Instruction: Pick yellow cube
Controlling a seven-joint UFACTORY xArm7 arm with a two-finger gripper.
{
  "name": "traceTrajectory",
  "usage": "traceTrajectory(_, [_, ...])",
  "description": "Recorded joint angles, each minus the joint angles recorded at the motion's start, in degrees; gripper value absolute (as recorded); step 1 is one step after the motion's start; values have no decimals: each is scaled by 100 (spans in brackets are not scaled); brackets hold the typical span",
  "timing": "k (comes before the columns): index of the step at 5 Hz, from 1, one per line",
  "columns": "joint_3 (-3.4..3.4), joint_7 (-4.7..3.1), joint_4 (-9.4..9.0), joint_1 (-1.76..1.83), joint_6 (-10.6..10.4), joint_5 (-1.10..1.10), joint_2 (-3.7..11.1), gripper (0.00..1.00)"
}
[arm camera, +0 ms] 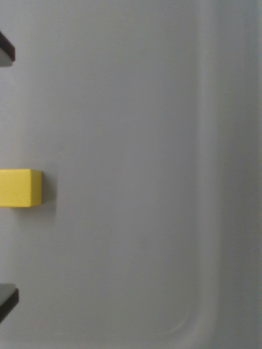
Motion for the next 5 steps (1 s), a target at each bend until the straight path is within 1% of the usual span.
traceTrajectory(1, [-10, -62, -202, -6, -226, 37, 44, 0])
traceTrajectory(2, [-10, -62, -202, -6, -226, 37, 44, 0])
traceTrajectory(3, [-20, -129, -422, -12, -471, 76, 92, 0])
traceTrajectory(4, [-20, -129, -422, -12, -471, 76, 92, 0])
traceTrajectory(5, [-31, -199, -652, -18, -727, 118, 142, 0])
